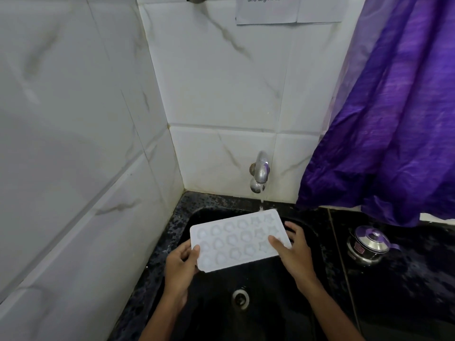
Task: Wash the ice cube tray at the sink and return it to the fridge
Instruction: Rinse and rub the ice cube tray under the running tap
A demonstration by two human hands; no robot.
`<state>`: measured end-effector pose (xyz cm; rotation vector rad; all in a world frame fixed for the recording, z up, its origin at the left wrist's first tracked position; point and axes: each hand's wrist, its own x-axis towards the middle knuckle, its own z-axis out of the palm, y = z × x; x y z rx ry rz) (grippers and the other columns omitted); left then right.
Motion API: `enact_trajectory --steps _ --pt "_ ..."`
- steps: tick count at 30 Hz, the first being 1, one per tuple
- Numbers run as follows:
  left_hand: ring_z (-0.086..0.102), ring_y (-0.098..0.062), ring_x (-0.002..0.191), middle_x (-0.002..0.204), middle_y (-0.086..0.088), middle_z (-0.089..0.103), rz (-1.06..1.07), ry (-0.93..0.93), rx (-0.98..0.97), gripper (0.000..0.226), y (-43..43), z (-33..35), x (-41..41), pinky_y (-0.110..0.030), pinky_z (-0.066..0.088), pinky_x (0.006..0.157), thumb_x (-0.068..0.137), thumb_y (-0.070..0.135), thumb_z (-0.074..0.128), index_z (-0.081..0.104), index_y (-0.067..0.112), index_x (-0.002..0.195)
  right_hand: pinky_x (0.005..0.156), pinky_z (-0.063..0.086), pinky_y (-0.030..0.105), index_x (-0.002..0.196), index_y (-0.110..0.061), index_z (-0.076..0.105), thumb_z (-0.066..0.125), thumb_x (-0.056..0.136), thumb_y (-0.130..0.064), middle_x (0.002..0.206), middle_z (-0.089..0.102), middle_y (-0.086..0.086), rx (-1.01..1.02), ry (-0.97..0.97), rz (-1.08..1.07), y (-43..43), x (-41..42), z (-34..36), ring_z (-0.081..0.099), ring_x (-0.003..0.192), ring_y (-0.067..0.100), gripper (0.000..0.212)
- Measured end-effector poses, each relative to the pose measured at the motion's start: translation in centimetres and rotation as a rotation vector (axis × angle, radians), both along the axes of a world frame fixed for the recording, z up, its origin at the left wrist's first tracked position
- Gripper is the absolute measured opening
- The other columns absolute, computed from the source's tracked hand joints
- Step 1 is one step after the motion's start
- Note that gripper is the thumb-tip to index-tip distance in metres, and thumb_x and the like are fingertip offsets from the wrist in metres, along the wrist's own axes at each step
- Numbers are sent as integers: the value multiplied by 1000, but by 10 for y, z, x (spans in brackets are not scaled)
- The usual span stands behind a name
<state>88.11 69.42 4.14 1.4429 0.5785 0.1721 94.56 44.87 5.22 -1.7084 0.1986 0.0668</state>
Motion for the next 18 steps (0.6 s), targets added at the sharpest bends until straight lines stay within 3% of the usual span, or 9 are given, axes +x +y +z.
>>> enact_trajectory --steps 4,8,11,13,18 --pt "75 -26 92 101 -6 78 21 5 11 21 6 6 7 -48 60 83 100 8 55 67 8 117 78 40 11 134 -34 45 65 92 -26 121 54 -15 -282 -185 183 1 24 11 55 108 4 47" --pt "75 -29 92 102 -8 77 19 6 19 22 11 9 11 -52 58 86 101 9 53 67 6 119 92 36 20 134 -31 47 55 98 -30 125 48 -11 -513 -279 290 2 38 20 46 110 4 37" --pt "75 -28 93 104 -8 77 12 -1 36 26 13 10 12 -53 58 87 100 8 54 65 5 123 71 45 9 131 -30 50 47 101 -31 122 49 -5 -611 -279 338 3 47 25 54 93 3 30" --pt "75 -28 93 103 -7 77 9 -11 47 26 12 13 12 -53 58 87 100 8 54 65 5 124 59 47 9 126 -29 54 43 102 -29 118 51 0 -679 -278 360 4 54 25 56 86 5 26" --pt "75 -27 91 101 -7 78 18 -27 66 26 10 17 11 -53 58 86 100 8 54 66 5 123 67 46 11 124 -31 57 40 103 -29 113 54 1 -760 -277 405 4 62 20 61 83 8 27"
